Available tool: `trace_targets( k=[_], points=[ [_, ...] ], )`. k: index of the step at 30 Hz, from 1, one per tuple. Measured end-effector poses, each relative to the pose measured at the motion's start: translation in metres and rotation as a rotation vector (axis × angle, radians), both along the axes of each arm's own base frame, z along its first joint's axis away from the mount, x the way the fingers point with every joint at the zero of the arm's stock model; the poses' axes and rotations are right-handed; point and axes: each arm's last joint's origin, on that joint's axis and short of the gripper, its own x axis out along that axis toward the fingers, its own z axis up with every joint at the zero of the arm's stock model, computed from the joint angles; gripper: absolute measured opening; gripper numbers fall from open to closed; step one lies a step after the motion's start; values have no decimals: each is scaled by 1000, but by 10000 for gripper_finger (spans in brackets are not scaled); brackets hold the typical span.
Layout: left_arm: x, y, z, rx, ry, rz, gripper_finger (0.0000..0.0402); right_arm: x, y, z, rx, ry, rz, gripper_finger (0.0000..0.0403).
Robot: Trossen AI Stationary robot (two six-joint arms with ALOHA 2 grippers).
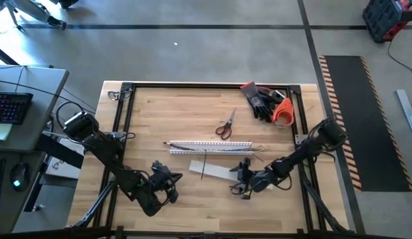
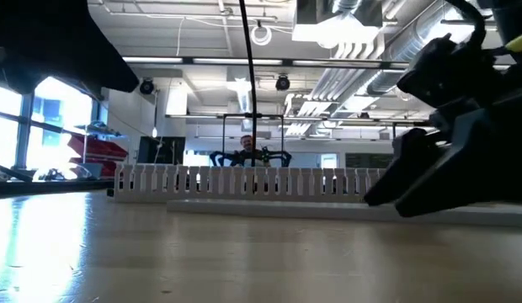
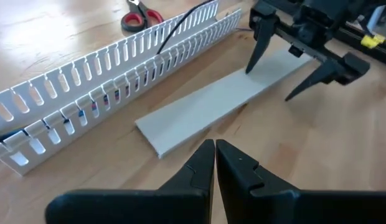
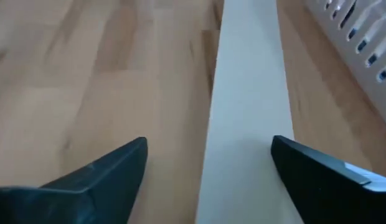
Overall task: Ziptie cables
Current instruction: Close the white cable duct
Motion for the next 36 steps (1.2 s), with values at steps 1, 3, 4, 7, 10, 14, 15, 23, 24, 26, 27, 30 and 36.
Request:
trace_targets(
  k=[1,3,4,7,10,14,15,23,24,26,27,30,36],
  points=[
    [1,1,-1,0,4,2,0,2,1,-2,-24,-4,-13,348],
    [3,1,-3,-8,19,1,0,3,4,-2,-62,-11,-23,353],
    [3,2,-3,-13,27,-1,0,4,5,-2,-76,-13,-17,354],
    [5,3,-4,-27,38,-1,0,7,8,5,-97,-32,14,351],
    [5,4,-4,-31,43,-1,0,9,9,11,-109,-59,10,345],
    [5,4,-4,-30,41,0,0,10,5,10,-130,-60,-26,335],
    [5,4,-4,-32,41,-1,0,11,3,9,-125,-51,-40,333],
    [7,3,-3,-33,28,-10,0,9,-16,-10,-61,67,-92,325],
    [7,2,-2,-33,25,-15,0,8,-18,-14,-41,78,-90,324],
    [8,1,-2,-31,22,-22,0,7,-19,-20,-24,80,-96,316],
    [8,1,-2,-30,22,-23,0,6,-19,-24,-22,74,-104,309],
    [8,1,-2,-28,23,-23,0,3,-19,-30,-11,59,-116,273],
    [9,1,-2,-22,10,-17,0,1,-16,-32,4,37,-130,214]
  ],
)
